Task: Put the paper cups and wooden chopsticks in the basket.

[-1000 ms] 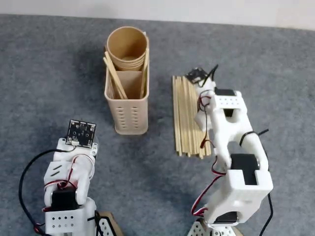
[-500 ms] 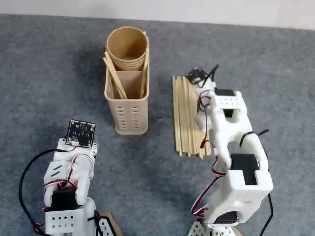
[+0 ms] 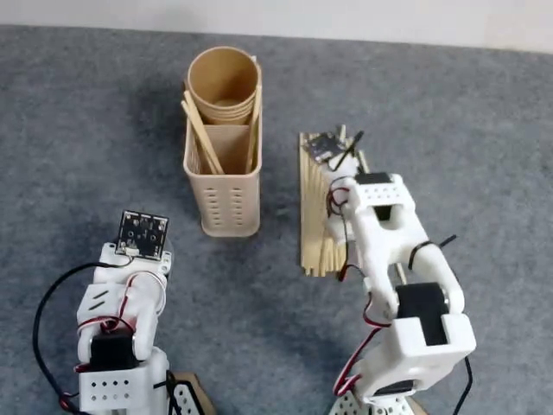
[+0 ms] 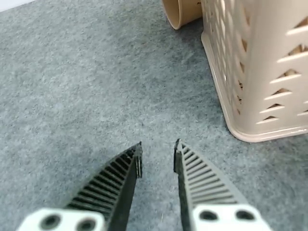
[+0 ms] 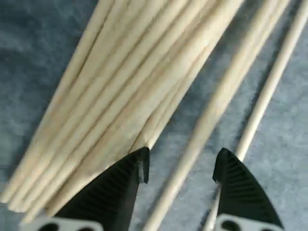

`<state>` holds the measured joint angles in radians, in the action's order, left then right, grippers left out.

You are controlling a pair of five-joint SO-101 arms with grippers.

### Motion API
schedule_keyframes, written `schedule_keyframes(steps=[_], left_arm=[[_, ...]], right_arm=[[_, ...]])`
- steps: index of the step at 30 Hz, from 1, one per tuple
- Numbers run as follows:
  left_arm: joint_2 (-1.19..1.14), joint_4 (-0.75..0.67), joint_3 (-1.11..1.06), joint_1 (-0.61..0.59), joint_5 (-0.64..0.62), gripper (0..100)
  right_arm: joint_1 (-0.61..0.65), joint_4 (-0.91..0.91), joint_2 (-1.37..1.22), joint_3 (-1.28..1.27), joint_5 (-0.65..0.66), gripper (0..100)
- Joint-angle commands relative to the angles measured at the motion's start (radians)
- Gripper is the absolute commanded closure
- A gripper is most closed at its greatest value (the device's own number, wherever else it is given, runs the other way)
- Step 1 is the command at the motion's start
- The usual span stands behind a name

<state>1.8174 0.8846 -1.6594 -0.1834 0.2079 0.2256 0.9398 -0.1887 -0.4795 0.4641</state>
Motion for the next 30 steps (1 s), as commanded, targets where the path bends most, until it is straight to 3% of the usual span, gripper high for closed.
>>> schedule_keyframes(steps=[1,12,20,22,25,30], left_arm=[[0.007,-0.014,0.01,0.015,-0.002,87],[0.007,-0.014,0.01,0.015,-0.002,87],[0.007,-0.014,0.01,0.015,-0.002,87],[0.007,-0.014,0.01,0.015,-0.002,87],[0.007,-0.014,0.01,0.015,-0.002,87],[0.007,-0.014,0.01,0.015,-0.002,87]], right_arm=[[0.047,-0.001,-0.004,-0.025,-0.041,76.0],[-0.139,-0.002,-0.012,0.071,0.011,76.0],[-0.153,-0.002,-0.013,0.068,0.021,76.5],[-0.14,-0.002,-0.013,0.065,0.02,82.4],[-0.12,0.004,-0.012,0.064,0.015,99.8],[-0.114,0.012,0.004,0.07,-0.031,99.3]])
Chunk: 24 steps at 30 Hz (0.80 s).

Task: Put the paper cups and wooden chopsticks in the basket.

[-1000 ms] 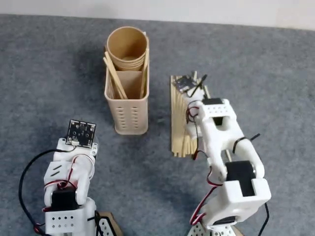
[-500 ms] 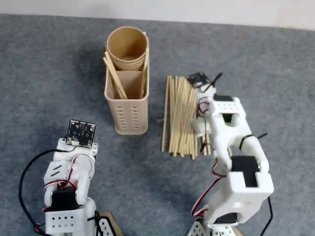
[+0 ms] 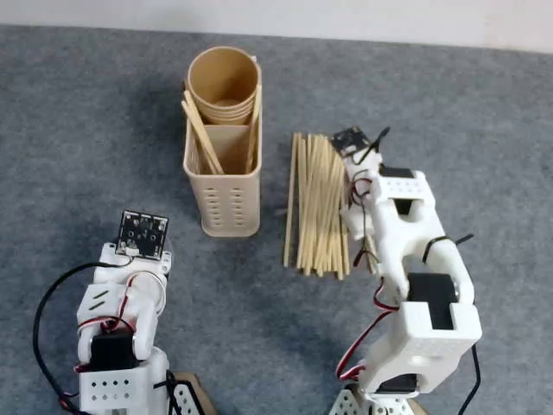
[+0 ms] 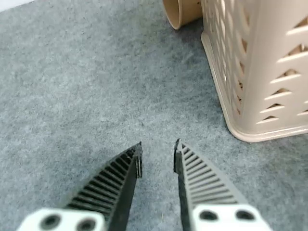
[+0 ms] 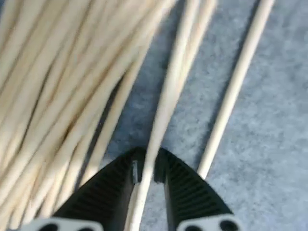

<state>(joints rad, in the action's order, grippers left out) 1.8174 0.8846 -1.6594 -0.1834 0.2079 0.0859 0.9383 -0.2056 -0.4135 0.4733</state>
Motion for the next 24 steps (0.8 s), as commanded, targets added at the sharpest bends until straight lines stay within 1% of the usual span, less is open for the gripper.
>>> schedule_keyframes(steps=[1,3,5,10,12,14,16,18,20,24], left_arm=[[0.007,-0.014,0.01,0.015,-0.002,87],[0.007,-0.014,0.008,0.015,-0.002,87],[0.007,-0.014,0.008,0.015,-0.002,87],[0.007,-0.014,0.008,0.015,-0.002,87],[0.007,-0.014,0.008,0.015,-0.002,87],[0.007,-0.015,0.008,0.015,-0.002,87],[0.007,-0.015,0.007,0.015,-0.002,87],[0.007,-0.015,0.007,0.015,-0.002,87],[0.007,-0.015,0.007,0.015,-0.002,87],[0.007,-0.015,0.007,0.015,-0.002,87]], right_arm=[[0.022,0.027,0.035,0.005,-0.078,99.3],[0.022,0.044,0.097,0.007,-0.14,99.3],[0.035,0.042,0.216,0.007,-0.186,99.3],[0.097,0.038,0.607,0.007,-0.299,99.4],[0.134,-0.004,0.75,0.007,-0.33,99.4],[0.174,-0.081,0.868,0.005,-0.338,99.4],[0.223,-0.214,0.935,0.002,-0.339,99.4],[0.277,-0.387,0.954,0.001,-0.339,99.4],[0.346,-0.518,0.954,0.001,-0.338,99.4],[0.503,-0.664,0.934,-0.001,-0.333,99.2]])
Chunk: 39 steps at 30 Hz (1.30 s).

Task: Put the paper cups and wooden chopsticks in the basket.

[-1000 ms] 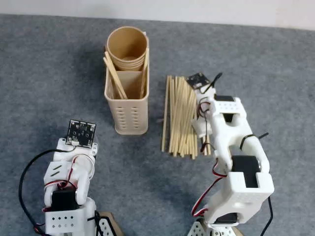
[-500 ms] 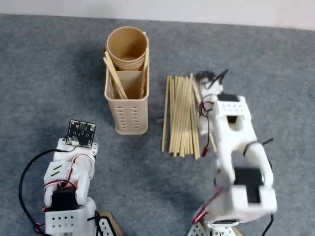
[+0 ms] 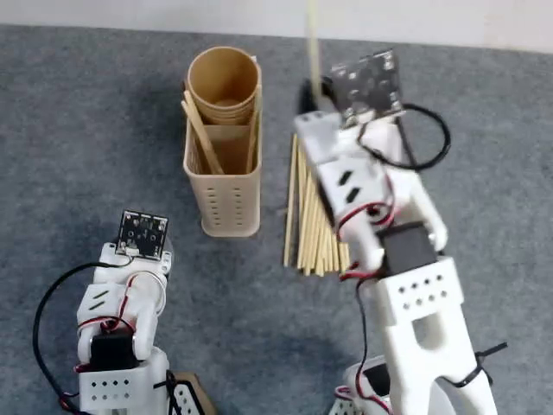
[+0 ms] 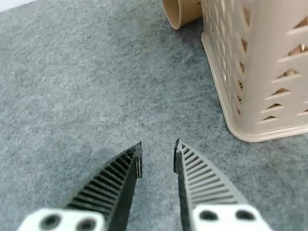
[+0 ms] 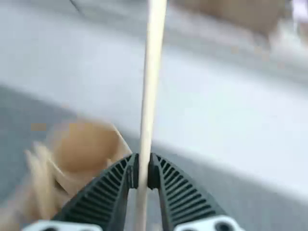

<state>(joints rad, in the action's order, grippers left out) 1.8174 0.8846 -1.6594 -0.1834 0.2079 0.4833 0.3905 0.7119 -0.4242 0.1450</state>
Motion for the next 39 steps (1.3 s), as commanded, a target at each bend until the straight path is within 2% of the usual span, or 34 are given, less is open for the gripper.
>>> schedule_keyframes(steps=[1,8,13,18,22,25,30,32,35,39], left_arm=[[0.007,-0.015,0.007,0.015,-0.002,87],[0.007,-0.015,0.007,0.015,-0.002,87],[0.007,-0.015,0.005,0.015,-0.002,87],[0.007,-0.015,0.005,0.015,-0.002,87],[0.007,-0.015,0.005,0.015,-0.002,87],[0.007,-0.015,0.005,0.015,-0.002,87],[0.007,-0.015,0.005,0.015,-0.002,87],[0.007,-0.015,0.005,0.015,-0.002,87],[0.007,-0.015,0.005,0.015,-0.002,87],[0.007,-0.015,0.005,0.016,-0.002,87]], right_arm=[[0.133,-0.139,-0.007,0.01,-0.005,99.2],[0.197,-0.38,-0.194,-0.012,-0.012,99.3],[0.196,-0.484,-0.211,-0.128,-0.012,99.3],[0.196,-0.492,-0.211,-0.188,-0.011,97.8],[0.194,-0.49,-0.211,-0.185,-0.011,86.2],[0.194,-0.484,-0.211,-0.185,-0.008,87.2],[0.157,-0.398,-0.197,-0.173,-0.008,87.6],[0.107,-0.305,-0.159,-0.142,-0.006,87.6],[-0.039,0.012,-0.088,-0.028,-0.006,87.9],[-0.3,0.441,-0.081,0.166,0.023,87.6]])
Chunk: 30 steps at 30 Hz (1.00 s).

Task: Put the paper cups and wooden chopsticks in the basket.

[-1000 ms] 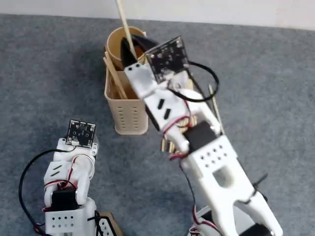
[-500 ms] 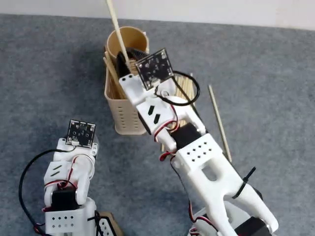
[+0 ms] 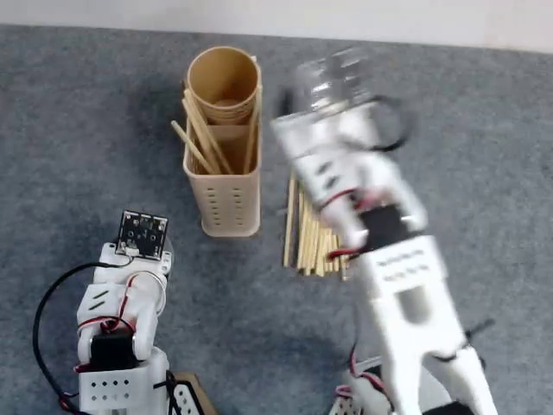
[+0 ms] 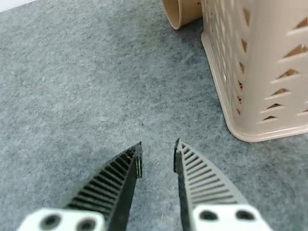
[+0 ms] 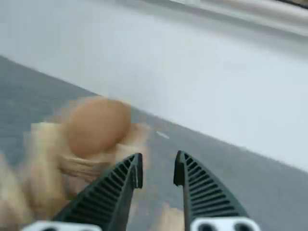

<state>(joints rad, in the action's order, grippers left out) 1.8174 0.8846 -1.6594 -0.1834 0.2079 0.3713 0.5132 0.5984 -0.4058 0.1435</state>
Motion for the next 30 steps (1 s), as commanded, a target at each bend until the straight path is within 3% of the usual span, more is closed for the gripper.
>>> schedule_keyframes(steps=[1,5,11,16,24,28,30], left_arm=[[0.007,-0.015,0.005,0.016,-0.002,87],[0.007,-0.015,0.005,0.016,-0.002,87],[0.007,-0.011,0.005,0.035,-0.002,87],[0.007,-0.011,0.005,0.035,-0.002,87],[0.007,-0.011,0.005,0.035,-0.002,87],[0.007,-0.011,0.005,0.035,-0.002,87],[0.007,-0.011,0.005,0.035,-0.002,87]], right_arm=[[-0.237,0.387,0.01,0.189,0.077,87.5],[-0.344,0.584,-0.177,0.248,0.302,87.5],[-0.371,0.628,-0.578,0.255,0.384,87.5],[-0.384,0.602,-0.832,0.28,0.405,87.5],[-0.435,0.487,-0.99,0.292,0.405,87.9],[-0.441,0.492,-1.003,0.298,0.399,99.8],[-0.438,0.495,-0.961,0.298,0.39,99.1]])
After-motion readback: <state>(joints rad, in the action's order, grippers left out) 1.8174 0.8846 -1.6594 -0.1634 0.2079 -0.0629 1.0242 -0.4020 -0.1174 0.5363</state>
